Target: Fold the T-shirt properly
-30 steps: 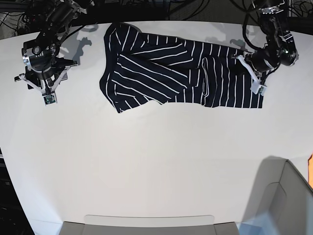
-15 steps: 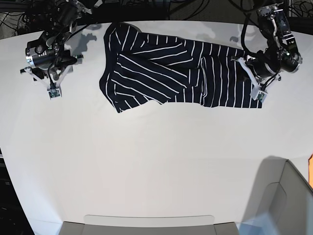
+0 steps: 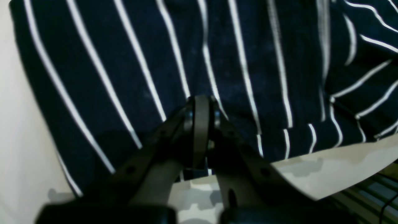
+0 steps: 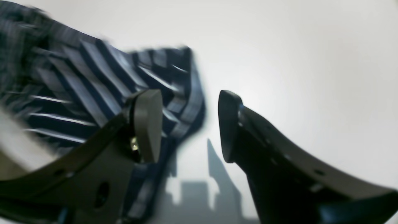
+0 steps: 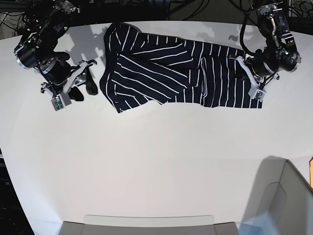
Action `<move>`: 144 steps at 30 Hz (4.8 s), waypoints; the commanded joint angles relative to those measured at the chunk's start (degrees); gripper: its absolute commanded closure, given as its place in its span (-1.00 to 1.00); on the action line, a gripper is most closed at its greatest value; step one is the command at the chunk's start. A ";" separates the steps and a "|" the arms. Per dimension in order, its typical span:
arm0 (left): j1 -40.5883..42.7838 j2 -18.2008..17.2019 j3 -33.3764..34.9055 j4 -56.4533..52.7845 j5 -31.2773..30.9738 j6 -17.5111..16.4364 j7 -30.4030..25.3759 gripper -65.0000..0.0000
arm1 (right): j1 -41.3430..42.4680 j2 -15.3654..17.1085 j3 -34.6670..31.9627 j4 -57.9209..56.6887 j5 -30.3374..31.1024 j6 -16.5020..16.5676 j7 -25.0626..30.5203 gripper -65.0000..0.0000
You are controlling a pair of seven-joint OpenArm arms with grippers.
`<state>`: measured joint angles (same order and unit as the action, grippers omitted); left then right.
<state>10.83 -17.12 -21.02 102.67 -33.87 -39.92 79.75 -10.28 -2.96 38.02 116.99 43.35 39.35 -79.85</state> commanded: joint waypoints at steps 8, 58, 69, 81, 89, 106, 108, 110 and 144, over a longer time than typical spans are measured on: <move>0.64 -0.50 -0.13 0.84 -0.55 -0.08 0.25 1.00 | -5.67 -5.70 5.36 -2.04 1.09 0.65 -0.15 0.11; 3.63 -0.85 -0.04 1.02 -0.46 -0.08 0.25 1.00 | 5.49 -3.94 -14.86 -38.44 -0.32 0.65 -0.15 1.00; 3.63 -0.85 -0.13 0.93 -0.46 -0.08 0.25 1.00 | 7.25 9.69 -7.03 -38.53 5.57 0.65 -0.15 1.00; 3.54 -0.59 -0.13 0.93 -0.55 -0.08 0.25 1.00 | 12.44 16.28 -5.18 -21.82 5.39 0.65 -0.15 1.00; 5.04 -0.85 -0.13 0.93 -0.46 -0.08 0.25 1.00 | 16.22 16.46 -17.14 -7.67 5.22 -19.00 -0.15 1.00; 6.80 -1.73 -0.13 0.84 -0.37 -0.08 0.25 1.00 | 20.79 8.19 -62.15 -6.97 -44.72 -24.36 -0.15 1.00; 6.80 -1.73 -0.13 0.84 -0.37 -0.08 0.25 1.00 | 20.79 6.35 -66.11 -8.37 -52.01 -24.36 -0.15 1.00; 6.80 -1.73 -0.13 0.84 -0.37 -0.08 0.25 1.00 | 20.79 4.24 -69.54 -10.84 -59.31 -24.36 -0.15 1.00; 6.88 -1.29 -0.13 0.76 -0.37 -0.08 0.25 1.00 | 17.10 -1.92 -92.57 -3.10 -81.46 -19.44 0.16 0.09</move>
<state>17.87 -17.93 -20.99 102.67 -33.85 -39.92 79.90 5.89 -4.03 -54.70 113.03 -37.04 19.73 -79.77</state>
